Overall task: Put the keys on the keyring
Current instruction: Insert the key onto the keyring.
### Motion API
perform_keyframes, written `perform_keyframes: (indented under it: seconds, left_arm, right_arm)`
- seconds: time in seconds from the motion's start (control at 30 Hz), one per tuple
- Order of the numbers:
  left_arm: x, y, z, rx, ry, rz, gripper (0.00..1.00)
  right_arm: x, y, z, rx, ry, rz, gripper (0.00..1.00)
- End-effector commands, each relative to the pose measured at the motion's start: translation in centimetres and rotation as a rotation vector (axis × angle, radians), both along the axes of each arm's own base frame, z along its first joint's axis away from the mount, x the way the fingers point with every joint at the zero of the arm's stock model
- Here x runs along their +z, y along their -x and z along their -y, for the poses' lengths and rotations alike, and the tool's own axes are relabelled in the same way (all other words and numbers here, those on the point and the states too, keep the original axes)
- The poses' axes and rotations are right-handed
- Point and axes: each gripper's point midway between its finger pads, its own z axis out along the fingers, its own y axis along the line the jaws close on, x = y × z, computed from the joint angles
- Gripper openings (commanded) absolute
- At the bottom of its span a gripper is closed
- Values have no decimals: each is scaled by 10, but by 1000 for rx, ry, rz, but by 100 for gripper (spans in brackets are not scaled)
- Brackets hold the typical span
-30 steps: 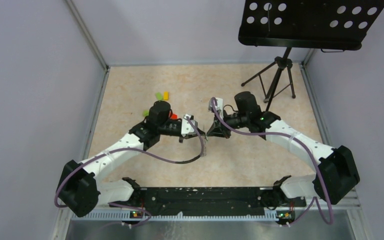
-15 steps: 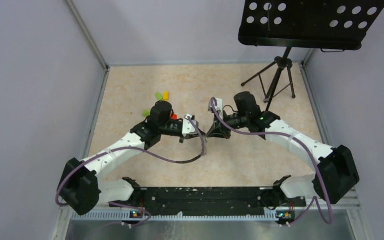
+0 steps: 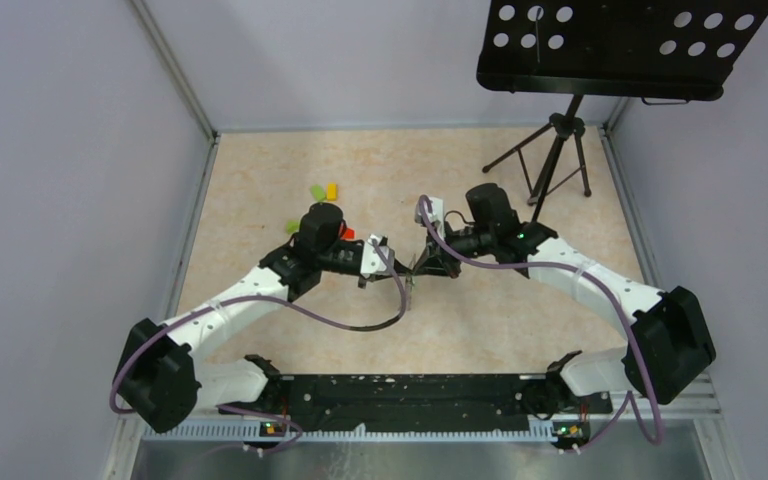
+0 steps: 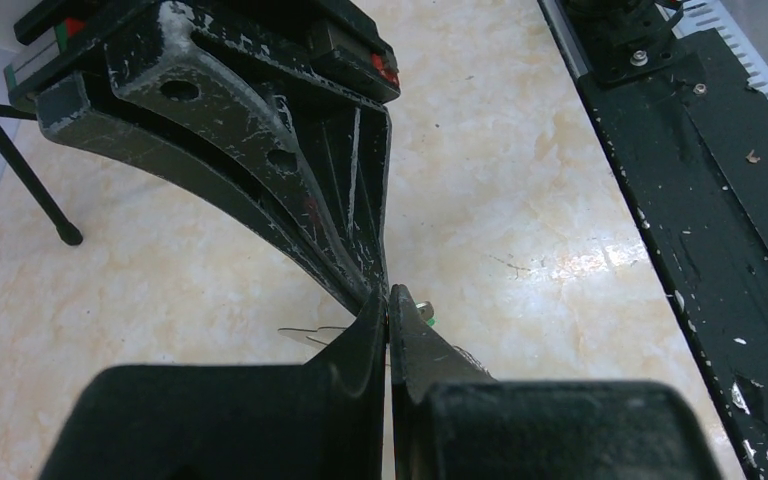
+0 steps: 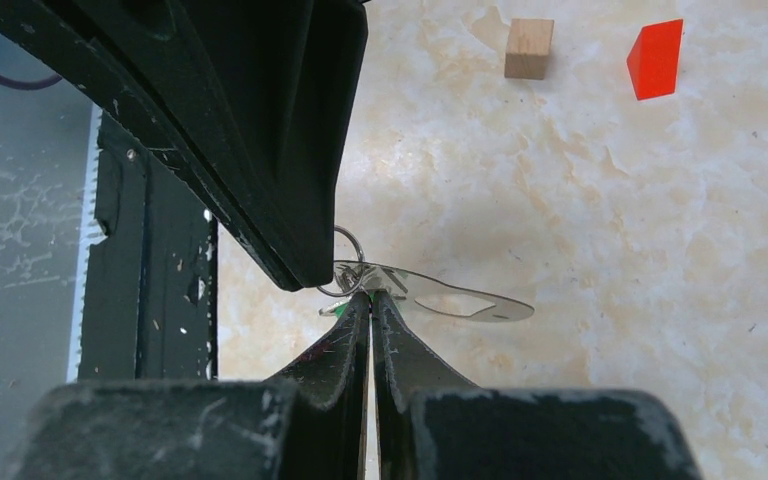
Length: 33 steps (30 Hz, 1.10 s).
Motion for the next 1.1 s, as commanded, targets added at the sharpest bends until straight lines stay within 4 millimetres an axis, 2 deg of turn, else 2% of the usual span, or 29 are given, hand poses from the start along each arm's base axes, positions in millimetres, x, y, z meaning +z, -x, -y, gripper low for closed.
perform_keyframes:
  seconds: [0.0, 0.47, 0.77, 1.07]
  left_arm:
    - [14, 18, 1, -90, 53, 45, 0]
    - [15, 21, 3, -105, 64, 18, 0]
    - [23, 12, 2, -39, 104, -59, 0]
    - [31, 7, -1, -26, 161, -151, 0]
  right_arm:
    - [27, -11, -6, 20, -54, 88, 0]
    - [30, -5, -6, 50, -70, 93, 0]
    - [45, 2, 0, 58, -97, 165, 0]
    - [52, 5, 6, 48, -94, 199, 17]
